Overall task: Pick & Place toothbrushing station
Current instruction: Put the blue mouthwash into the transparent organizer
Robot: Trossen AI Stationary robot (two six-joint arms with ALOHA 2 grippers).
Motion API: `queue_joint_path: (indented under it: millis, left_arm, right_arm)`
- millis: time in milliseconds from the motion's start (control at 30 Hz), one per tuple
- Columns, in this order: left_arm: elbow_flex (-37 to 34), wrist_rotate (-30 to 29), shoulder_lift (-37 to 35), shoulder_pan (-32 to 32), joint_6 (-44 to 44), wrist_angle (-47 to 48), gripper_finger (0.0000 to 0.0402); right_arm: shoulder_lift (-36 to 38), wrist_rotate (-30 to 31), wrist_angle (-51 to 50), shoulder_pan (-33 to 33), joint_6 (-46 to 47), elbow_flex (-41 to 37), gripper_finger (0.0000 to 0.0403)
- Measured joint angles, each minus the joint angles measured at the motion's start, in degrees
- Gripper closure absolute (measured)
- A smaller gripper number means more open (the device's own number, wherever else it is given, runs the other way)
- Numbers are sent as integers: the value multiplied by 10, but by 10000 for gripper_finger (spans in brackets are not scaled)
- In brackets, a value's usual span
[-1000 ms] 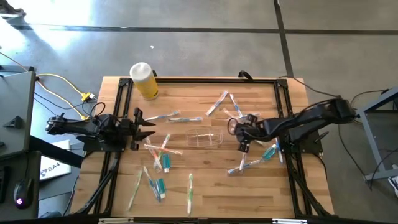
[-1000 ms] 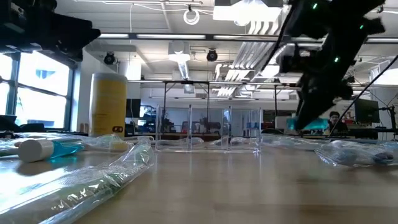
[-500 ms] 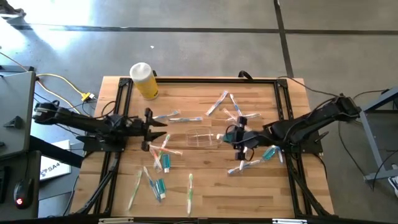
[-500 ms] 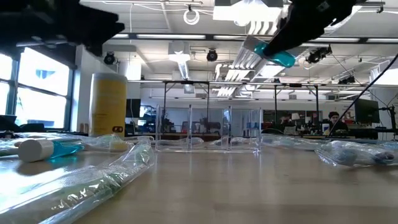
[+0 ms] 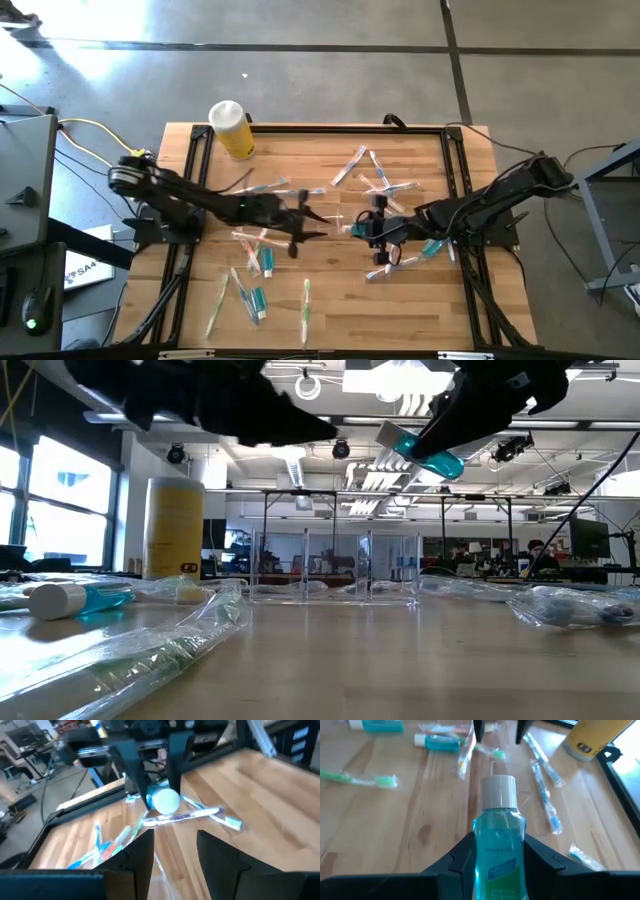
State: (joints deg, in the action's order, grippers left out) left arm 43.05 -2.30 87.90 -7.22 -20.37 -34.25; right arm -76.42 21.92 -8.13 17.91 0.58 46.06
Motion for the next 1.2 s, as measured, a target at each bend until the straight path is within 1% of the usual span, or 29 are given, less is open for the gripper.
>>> queue_joint_path:
  millis: [100, 267, 433, 600, 833, 933, 1100, 1200]
  left_arm:
    - [51, -1, 33, 0, -19, 53, 258]
    - [99, -2, 60, 0, -47, 76, 258]
    - [105, -6, 60, 0, -88, 68, 258]
    - [105, -6, 61, 0, -125, 62, 258]
    - [105, -6, 74, -1, -139, 49, 258]
    - [105, -4, 76, -1, -139, 57, 258]
    - [105, 10, 76, -4, -142, 68, 258]
    - [105, 8, 76, -8, -158, 66, 258]
  right_arm:
    - [-1, -4, 1, 1, 4, 0, 290]
    - [-1, -14, 0, 1, 11, 0, 288]
    - [-1, -24, -3, 1, 11, 0, 292]
    - [-1, -25, -3, 1, 11, 0, 286]
    - [-1, -28, -7, 1, 11, 0, 290]
    - [-2, -28, -7, 1, 11, 0, 287]
    - [-1, -26, -1, 1, 11, 1, 292]
    - [-1, -29, -1, 1, 11, 1, 287]
